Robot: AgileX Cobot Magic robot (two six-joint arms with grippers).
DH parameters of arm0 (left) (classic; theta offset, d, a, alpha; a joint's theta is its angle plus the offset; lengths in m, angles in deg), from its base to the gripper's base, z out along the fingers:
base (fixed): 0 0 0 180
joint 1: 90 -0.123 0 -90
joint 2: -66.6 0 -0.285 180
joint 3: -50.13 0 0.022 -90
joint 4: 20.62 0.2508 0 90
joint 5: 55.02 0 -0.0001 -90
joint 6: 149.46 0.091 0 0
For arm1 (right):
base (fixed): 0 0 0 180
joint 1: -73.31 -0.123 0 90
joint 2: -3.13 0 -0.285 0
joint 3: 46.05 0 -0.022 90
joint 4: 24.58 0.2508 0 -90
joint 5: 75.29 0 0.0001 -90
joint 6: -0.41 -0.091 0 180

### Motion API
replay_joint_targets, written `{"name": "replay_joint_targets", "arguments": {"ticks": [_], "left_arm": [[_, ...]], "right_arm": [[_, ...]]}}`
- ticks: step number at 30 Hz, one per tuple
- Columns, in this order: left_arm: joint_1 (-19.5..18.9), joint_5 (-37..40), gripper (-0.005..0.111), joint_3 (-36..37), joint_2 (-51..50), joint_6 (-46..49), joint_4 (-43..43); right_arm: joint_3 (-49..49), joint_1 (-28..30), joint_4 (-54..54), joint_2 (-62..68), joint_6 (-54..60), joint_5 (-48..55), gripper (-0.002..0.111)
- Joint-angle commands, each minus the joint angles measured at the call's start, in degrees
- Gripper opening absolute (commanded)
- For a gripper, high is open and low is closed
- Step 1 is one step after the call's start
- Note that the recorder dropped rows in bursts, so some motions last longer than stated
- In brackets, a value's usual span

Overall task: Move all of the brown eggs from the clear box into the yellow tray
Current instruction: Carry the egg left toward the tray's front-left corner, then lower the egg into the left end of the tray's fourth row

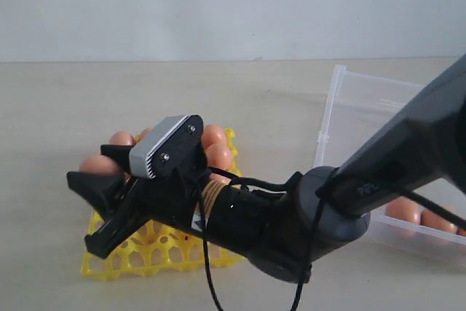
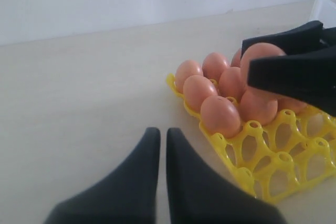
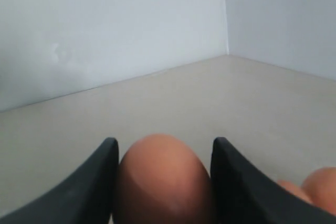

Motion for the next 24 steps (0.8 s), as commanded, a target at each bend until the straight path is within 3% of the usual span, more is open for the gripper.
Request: {"name": "replay_joint_targets", "arguments": {"ticks": [1,12,24], "left_arm": [[0.26,-0.19,0.004,0.15,0.15,-0.45,0.09],[0.26,-0.19,0.004,0.15,0.15,-0.45,0.09],[0.26,-0.19,0.004,0.15,0.15,-0.45,0.09]], "right_arm": [[-0.29,-3.17,-1.52,-0.13,-0.92,-0.36,0.0],[0.03,-9.29,11.52,-0.13,-5.72,9.06,0.0],[-0.48,-9.32,18.03,-0.13,-8.48,14.33,0.0]]}}
